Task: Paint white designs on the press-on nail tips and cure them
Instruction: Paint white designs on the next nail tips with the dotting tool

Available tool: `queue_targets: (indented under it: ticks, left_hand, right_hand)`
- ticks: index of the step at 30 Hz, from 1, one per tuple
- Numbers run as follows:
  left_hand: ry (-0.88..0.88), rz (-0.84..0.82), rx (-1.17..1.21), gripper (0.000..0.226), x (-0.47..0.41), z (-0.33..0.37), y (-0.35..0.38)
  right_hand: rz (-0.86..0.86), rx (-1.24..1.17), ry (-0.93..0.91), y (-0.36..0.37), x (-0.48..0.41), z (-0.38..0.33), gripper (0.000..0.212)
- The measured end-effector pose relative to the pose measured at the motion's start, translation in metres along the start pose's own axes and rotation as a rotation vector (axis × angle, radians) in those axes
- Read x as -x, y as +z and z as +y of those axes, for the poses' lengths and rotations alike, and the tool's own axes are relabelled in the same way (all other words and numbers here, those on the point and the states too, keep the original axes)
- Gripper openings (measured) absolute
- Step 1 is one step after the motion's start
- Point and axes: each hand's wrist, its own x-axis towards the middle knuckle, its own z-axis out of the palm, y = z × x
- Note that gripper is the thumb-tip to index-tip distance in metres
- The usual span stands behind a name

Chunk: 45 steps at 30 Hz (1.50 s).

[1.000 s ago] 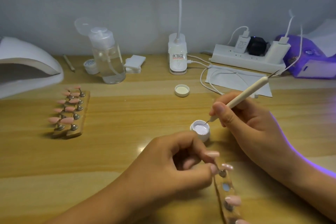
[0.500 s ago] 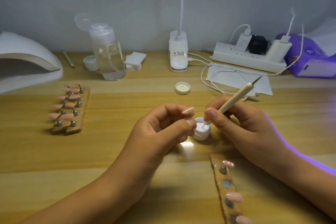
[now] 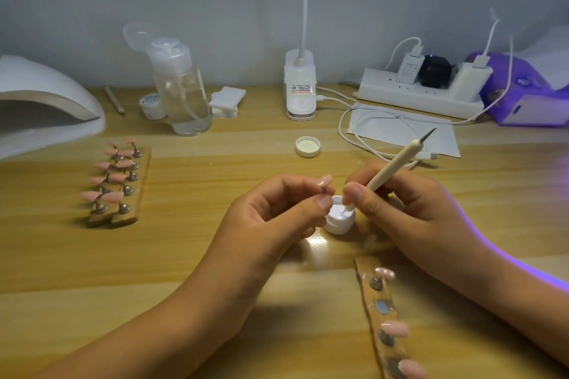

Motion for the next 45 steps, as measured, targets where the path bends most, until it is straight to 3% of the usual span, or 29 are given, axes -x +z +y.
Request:
queue_targets:
  ticks: [8,11,13,18,24,29,34,45]
  left_hand:
    - [0.016,-0.036,-0.04,0.014,0.001,0.001,0.0]
    - [0.024,-0.069,-0.052,0.013,0.002,0.001,0.003]
    - [0.024,-0.095,-0.063,0.01,0.004,0.001,0.005]
    - [0.015,-0.144,-0.118,0.008,0.007,0.001,0.007]
    - [0.014,-0.166,-0.16,0.004,0.006,-0.001,0.006]
    - [0.007,-0.176,-0.163,0.003,0.005,-0.002,0.006]
    - [0.011,-0.186,-0.147,0.002,0.005,-0.002,0.006]
    - [0.037,-0.197,-0.168,0.006,0.006,-0.003,0.005]
  right_hand:
    - [0.184,-0.223,-0.115,-0.001,0.001,-0.005,0.018]
    - [0.258,-0.305,-0.11,-0.002,0.002,-0.009,0.009]
    - [0.299,-0.356,-0.071,-0.003,0.003,-0.01,0.015]
    - [0.243,-0.567,0.023,-0.006,0.004,-0.014,0.027]
    - [0.153,-0.777,0.09,-0.005,0.003,-0.017,0.021]
    - [0.092,-0.782,0.107,-0.006,0.004,-0.019,0.013]
    - [0.077,-0.788,0.099,-0.004,0.003,-0.019,0.027]
    - [0.033,-0.685,0.077,-0.005,0.004,-0.014,0.02]
